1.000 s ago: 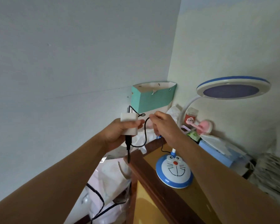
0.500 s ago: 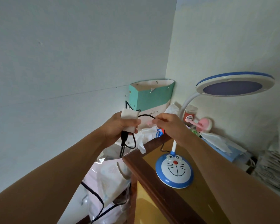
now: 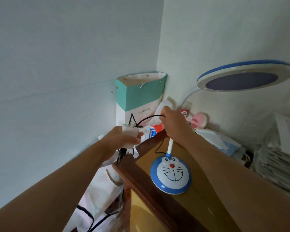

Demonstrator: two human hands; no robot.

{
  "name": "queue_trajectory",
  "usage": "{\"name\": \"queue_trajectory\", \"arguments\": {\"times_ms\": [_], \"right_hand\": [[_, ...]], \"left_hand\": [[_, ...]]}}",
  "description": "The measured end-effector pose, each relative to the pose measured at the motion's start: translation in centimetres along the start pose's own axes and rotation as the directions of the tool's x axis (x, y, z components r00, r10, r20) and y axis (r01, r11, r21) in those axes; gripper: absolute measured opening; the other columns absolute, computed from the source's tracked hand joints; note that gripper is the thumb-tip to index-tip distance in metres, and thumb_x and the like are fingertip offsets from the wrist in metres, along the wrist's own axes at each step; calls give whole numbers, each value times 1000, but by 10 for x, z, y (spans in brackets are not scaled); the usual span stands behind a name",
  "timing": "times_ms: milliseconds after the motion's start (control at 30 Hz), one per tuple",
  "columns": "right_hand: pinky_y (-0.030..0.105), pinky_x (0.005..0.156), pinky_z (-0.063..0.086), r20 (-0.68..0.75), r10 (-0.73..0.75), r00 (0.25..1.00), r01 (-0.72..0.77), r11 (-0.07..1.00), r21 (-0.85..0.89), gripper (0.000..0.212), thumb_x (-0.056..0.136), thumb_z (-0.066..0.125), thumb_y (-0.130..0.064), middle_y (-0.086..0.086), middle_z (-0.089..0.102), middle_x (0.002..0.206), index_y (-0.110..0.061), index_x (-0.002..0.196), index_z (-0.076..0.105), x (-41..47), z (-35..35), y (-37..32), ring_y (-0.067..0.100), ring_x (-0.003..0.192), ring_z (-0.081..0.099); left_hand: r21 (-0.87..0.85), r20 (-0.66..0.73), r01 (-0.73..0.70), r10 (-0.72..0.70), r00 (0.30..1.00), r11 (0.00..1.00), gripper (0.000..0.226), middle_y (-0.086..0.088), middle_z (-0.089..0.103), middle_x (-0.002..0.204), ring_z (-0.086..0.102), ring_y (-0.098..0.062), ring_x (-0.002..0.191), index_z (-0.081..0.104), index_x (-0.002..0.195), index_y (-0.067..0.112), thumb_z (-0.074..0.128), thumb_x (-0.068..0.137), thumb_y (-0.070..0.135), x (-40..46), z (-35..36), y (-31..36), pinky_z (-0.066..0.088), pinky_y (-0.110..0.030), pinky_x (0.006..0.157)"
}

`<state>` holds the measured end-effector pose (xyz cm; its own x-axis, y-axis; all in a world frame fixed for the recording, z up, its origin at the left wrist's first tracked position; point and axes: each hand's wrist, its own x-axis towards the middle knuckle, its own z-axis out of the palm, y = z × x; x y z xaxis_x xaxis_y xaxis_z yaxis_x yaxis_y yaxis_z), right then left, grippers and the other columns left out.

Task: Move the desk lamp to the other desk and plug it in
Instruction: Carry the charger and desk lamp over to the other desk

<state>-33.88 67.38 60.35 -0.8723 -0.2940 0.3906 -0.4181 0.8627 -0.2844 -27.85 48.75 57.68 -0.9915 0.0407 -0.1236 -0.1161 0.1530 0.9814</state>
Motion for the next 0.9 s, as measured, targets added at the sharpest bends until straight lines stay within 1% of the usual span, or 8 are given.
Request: {"name": "queue_trajectory", "arguments": {"times_ms": [100, 267, 333, 433, 600, 667, 800, 900], "right_hand": [[43, 70, 55, 41, 95, 995, -104, 919, 381, 13, 94, 44, -12, 16, 67, 85, -3, 91, 54, 5, -5, -2, 28, 75, 64], [25, 65, 57, 86, 135, 987, -160, 799, 579, 13, 94, 46, -10, 17, 70, 88, 0, 94, 55, 10, -9, -8, 14, 64, 64], [24, 64, 57, 74, 145, 987, -161, 785, 598, 14, 94, 46, -10, 18, 70, 88, 1, 94, 55, 11, -8, -10, 16, 63, 64], [28, 68, 57, 45, 169, 985, -162, 788, 595, 13, 94, 47, -9, 18, 70, 89, 0, 95, 56, 9, -6, -10, 21, 69, 66], [32, 87, 55, 48, 225, 973, -207, 763, 613, 22, 94, 38, -4, 15, 67, 105, -4, 105, 56, -7, -3, -6, 20, 92, 66], [29, 84, 55, 34, 276, 961, -239, 758, 607, 21, 93, 41, -6, 13, 68, 104, -6, 105, 58, -16, 1, -3, 16, 89, 66], [41, 80, 56, -73, 458, 886, -377, 802, 463, 20, 94, 49, -24, 10, 68, 90, -7, 93, 59, -35, 16, 11, 21, 82, 67], [34, 73, 54, -36, 528, 848, -484, 801, 354, 26, 92, 50, -35, 5, 66, 95, -10, 101, 54, -37, 25, 24, 17, 81, 63]], "left_hand": [[-71, 11, 8, -7, 1000, 997, 32, -11, 70, 99, 63, -18, 84, 70, 102, 8, 67, 72, -3, 14, 10, -6, 51, -18, 59], [-72, 69, 38, -33, 997, 997, 43, -20, 66, 96, 62, -23, 76, 62, 110, -2, 70, 68, -7, 33, 32, -9, 52, -25, 56], [-49, 80, 42, -38, 996, 998, 36, -11, 67, 83, 62, -22, 74, 63, 102, 0, 71, 68, -7, 41, 41, -11, 52, -28, 62], [-99, 92, 29, -19, 996, 995, 28, 8, 72, 61, 65, -6, 60, 64, 91, 10, 68, 70, -8, 48, 48, -15, 51, -17, 53], [-151, -9, 53, -55, 998, 987, 40, -15, 69, 96, 63, -16, 72, 62, 109, -2, 74, 70, 1, 53, 43, -25, 53, -20, 56], [-188, -17, 59, -64, 998, 980, 37, -17, 66, 96, 62, -17, 72, 63, 105, 0, 74, 70, 2, 55, 41, -29, 53, -19, 54], [-178, -11, 47, -50, 999, 983, 41, -18, 63, 93, 60, -23, 76, 60, 106, 3, 76, 69, 4, 58, 40, -33, 53, -30, 63], [-159, -10, 39, -41, 999, 987, 40, -15, 62, 87, 59, -22, 73, 59, 106, 3, 76, 70, 5, 61, 42, -31, 53, -31, 64]]}}
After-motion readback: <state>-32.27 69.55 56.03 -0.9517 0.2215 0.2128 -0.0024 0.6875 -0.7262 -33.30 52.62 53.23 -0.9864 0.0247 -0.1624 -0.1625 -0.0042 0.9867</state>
